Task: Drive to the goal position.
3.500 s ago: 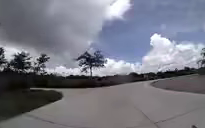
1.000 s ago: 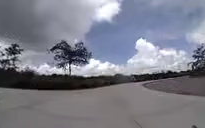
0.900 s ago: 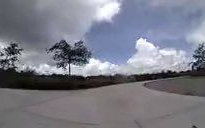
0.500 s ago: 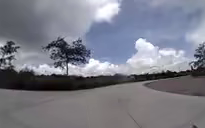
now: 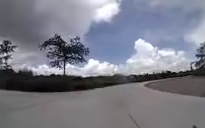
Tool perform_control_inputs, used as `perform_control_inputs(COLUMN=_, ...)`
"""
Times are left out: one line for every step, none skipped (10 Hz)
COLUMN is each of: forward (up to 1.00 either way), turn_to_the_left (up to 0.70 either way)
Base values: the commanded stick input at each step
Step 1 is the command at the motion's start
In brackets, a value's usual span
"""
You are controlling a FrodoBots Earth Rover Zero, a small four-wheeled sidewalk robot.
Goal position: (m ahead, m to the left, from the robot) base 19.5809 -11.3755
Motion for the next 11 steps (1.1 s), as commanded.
perform_control_inputs(forward=0.85, turn_to_the_left=0.0)
perform_control_inputs(forward=0.85, turn_to_the_left=0.0)
perform_control_inputs(forward=0.85, turn_to_the_left=0.0)
perform_control_inputs(forward=0.85, turn_to_the_left=0.0)
perform_control_inputs(forward=0.85, turn_to_the_left=0.0)
perform_control_inputs(forward=0.85, turn_to_the_left=0.0)
perform_control_inputs(forward=0.85, turn_to_the_left=0.0)
perform_control_inputs(forward=0.85, turn_to_the_left=0.0)
perform_control_inputs(forward=0.85, turn_to_the_left=0.0)
perform_control_inputs(forward=0.85, turn_to_the_left=0.0)
perform_control_inputs(forward=0.85, turn_to_the_left=0.0)
